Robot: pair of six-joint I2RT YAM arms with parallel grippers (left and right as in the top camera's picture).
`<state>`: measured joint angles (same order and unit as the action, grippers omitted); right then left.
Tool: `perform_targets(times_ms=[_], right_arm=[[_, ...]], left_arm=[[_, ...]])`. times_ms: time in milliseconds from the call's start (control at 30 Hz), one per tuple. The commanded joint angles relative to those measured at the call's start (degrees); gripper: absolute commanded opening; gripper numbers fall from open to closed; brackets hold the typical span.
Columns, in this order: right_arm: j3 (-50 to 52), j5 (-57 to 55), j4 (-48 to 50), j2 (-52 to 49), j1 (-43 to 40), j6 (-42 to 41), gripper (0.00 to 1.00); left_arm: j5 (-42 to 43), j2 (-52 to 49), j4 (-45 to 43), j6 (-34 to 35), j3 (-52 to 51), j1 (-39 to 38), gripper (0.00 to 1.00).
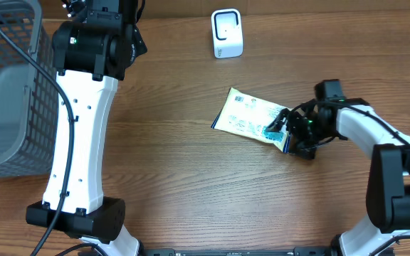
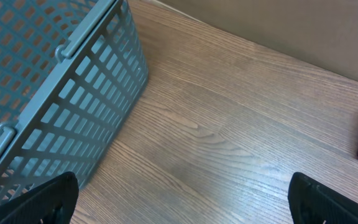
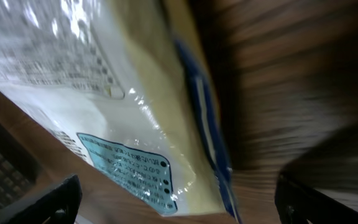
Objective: Scan the item barcode
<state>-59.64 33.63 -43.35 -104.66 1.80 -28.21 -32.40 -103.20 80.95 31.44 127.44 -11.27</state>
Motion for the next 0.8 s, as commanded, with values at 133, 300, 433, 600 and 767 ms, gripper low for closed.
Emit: perform_targets(times_ms=[133, 300, 433, 600, 767], right_arm=[[0.33, 0.02, 4.22, 0.15, -8.41, 11.23, 1.00], [0.46, 5.18, 7.93, -1.03, -8.81, 13.70, 1.00], [2.40, 10.93, 13.35, -4.61, -6.91, 13.66, 1.00], [6.56, 15.91, 23.41, -9.31, -6.36, 13.27, 1.00], [7.52, 21.16, 28.09, -13.22, -5.84, 13.29, 1.00]], left_arm=[[-0.57, -0.57, -0.17, 0.92, 0.52, -0.33, 1.00], [-0.57, -0.57, -0.17, 0.94, 0.52, -0.33, 1.00], [-0.57, -0.57, -0.17, 0.92, 0.52, -0.33, 1.00], [-0.57, -0.57, -0.17, 0.94, 0.52, -0.33, 1.00], [-0.57, -0.57, -0.20, 0.94, 0.52, -0.33, 1.00]])
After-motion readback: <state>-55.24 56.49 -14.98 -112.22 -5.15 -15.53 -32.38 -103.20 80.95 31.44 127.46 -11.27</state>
